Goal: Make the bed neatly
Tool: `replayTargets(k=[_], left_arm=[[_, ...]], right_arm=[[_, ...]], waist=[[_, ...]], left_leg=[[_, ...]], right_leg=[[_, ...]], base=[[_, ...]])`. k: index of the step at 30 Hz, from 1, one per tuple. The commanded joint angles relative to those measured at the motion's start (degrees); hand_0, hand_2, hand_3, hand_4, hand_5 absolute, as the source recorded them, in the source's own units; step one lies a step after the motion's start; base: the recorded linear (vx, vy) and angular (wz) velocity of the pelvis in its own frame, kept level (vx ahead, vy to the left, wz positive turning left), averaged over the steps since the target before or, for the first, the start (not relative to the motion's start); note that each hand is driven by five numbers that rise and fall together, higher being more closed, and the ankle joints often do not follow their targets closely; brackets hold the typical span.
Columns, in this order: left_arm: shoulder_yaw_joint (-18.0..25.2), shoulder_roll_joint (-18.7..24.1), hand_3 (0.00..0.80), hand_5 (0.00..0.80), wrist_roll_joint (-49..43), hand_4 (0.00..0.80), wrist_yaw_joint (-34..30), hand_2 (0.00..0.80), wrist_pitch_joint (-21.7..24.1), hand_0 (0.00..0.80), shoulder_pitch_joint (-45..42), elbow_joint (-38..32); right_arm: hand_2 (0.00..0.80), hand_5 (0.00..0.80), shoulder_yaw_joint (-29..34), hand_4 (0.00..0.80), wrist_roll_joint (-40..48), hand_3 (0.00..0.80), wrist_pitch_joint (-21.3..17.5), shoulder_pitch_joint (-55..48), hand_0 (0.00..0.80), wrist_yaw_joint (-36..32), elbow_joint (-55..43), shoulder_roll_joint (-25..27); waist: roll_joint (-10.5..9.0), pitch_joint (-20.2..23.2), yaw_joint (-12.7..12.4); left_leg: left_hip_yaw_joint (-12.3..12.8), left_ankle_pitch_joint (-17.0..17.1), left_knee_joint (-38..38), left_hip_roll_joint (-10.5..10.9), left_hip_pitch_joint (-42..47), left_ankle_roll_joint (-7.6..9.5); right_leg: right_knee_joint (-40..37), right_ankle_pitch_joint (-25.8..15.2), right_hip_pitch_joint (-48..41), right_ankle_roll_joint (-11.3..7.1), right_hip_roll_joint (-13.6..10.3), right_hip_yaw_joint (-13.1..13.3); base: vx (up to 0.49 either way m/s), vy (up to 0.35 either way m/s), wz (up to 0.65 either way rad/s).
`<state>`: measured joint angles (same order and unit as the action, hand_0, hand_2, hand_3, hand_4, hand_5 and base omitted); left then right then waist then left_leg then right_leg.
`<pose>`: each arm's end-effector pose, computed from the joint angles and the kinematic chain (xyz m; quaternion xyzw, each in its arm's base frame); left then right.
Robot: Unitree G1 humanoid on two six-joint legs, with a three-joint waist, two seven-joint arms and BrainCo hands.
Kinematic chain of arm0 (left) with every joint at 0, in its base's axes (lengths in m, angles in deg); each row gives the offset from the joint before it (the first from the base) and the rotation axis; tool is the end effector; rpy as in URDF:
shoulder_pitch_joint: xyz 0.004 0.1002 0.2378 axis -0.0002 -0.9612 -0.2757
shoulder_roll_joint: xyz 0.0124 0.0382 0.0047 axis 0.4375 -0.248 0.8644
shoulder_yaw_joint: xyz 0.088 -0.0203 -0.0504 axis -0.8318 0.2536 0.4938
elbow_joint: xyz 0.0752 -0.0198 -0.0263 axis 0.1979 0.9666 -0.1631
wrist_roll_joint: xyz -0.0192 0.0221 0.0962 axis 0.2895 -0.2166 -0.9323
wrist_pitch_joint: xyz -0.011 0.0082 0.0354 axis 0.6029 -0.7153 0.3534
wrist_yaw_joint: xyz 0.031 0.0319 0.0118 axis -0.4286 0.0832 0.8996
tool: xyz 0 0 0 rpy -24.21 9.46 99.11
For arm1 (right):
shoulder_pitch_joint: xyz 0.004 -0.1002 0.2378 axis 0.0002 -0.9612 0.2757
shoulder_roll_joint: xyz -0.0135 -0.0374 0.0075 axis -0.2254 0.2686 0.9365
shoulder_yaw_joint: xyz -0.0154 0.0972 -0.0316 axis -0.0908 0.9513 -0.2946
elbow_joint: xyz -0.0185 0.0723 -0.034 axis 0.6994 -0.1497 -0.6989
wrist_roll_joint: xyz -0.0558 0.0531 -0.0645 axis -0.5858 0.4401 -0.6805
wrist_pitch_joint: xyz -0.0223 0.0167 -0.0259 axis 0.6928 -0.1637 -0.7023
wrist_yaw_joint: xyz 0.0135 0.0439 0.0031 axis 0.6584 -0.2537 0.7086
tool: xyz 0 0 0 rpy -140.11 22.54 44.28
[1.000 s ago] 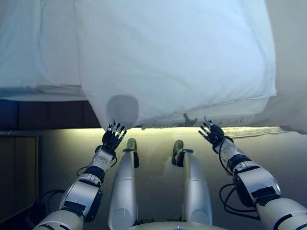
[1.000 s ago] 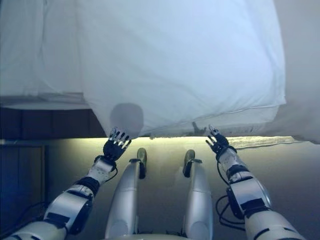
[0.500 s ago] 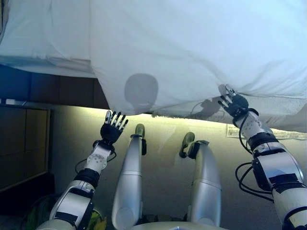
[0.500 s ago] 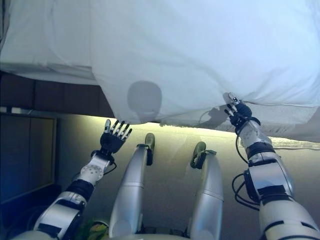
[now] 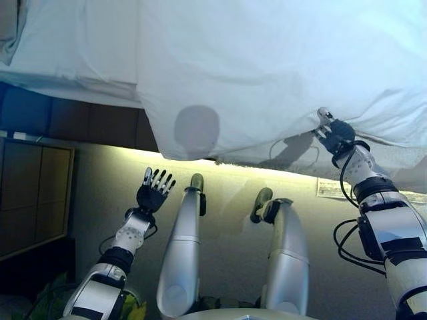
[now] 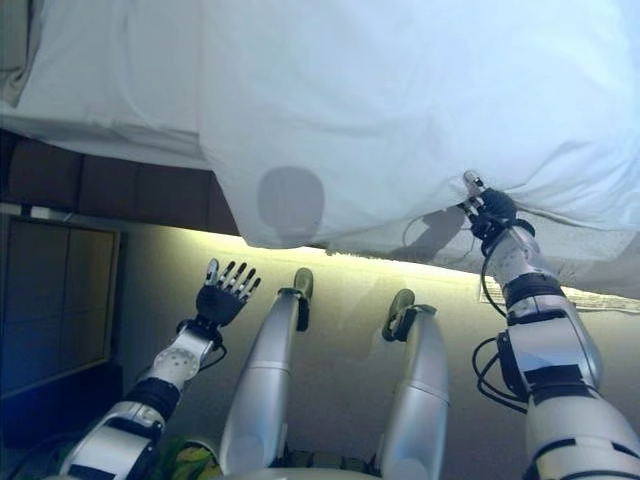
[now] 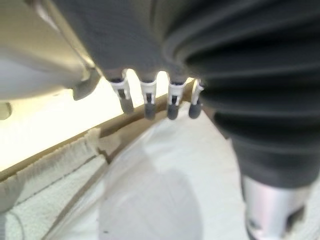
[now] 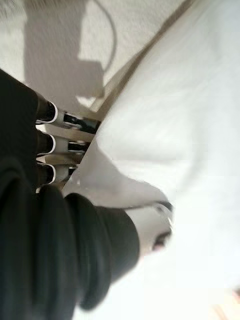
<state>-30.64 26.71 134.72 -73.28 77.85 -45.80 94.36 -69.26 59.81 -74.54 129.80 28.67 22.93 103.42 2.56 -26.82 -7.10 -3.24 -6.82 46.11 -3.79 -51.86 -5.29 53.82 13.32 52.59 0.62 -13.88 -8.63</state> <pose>0.2372 0.2129 -0.0182 -0.4850 0.1575 0.0114 0.8601 0.3347 -0.2786 0.1338 0.2301 0.0514 -0.0566 0.9702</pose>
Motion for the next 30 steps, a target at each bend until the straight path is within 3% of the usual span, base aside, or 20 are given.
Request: replayTargets(k=[1,13,20,24,30], left_arm=[[-1.9,-0.5,0.0,0.0,-5.5,0.0,-1.6,0.0,-0.5,0.0,-3.1,-0.4],[-5.2,-0.8,0.0,0.0,-14.2,0.0,0.1,0.0,-0.3,0.0,-1.0,3.3],[-4.9,-3.7,0.0,0.0,-14.2,0.0,6.3,0.0,-0.4,0.0,2.2,3.6],[-5.0,-6.8,0.0,0.0,-10.9,0.0,8.7,0.0,-2.8,0.0,4.7,5.3],[-5.0,-12.1,0.0,0.0,5.5,0.0,8.7,0.0,-9.4,0.0,8.3,9.8]], right_arm=[[0.8,0.8,-0.3,0.8,-0.2,0.8,0.6,0.8,0.8,-4.4,-3.4,1.6],[0.8,0.8,-1.7,0.8,1.4,0.8,4.9,-4.0,0.8,-11.1,-6.8,-5.7],[0.8,0.8,-3.9,0.8,3.5,0.8,5.9,-4.5,0.8,-8.4,-13.1,-10.5],[0.8,0.8,-4.6,0.8,7.8,0.8,5.0,-4.2,0.8,-5.8,-18.1,-13.3],[0.8,0.8,-7.0,0.8,12.4,0.8,1.6,-2.4,0.8,-3.5,-25.5,-17.3]], waist=[[0.58,4.0,-0.5],[-2.49,8.8,0.6],[-3.37,13.2,1.7],[-4.3,14.7,2.2],[-7.14,14.6,3.2]], left_leg=[[3.4,-2.6,-3.9,0.3,5.9,4.82],[5.6,3.7,-24.5,-2.0,24.9,1.26],[7.2,8.8,-37.0,-2.6,35.4,0.56],[7.7,9.6,-40.9,-3.1,39.1,0.27],[8.0,8.8,-40.2,-4.3,39.4,0.04]], right_leg=[[-8.1,-4.1,-6.7,-1.42,0.6,0.2],[-29.7,-8.0,-26.5,-3.99,2.4,-2.6],[-42.4,-12.4,-37.3,-4.43,3.9,-3.9],[-45.2,-12.8,-40.7,-4.54,4.7,-4.2],[-45.4,-12.6,-41.3,-4.14,6.1,-4.2]], base=[[0.055,-0.014,-0.02],[0.104,-0.019,-0.1],[0.135,-0.006,-0.05],[0.131,-0.036,-0.06],[0.049,-0.118,0.01]])
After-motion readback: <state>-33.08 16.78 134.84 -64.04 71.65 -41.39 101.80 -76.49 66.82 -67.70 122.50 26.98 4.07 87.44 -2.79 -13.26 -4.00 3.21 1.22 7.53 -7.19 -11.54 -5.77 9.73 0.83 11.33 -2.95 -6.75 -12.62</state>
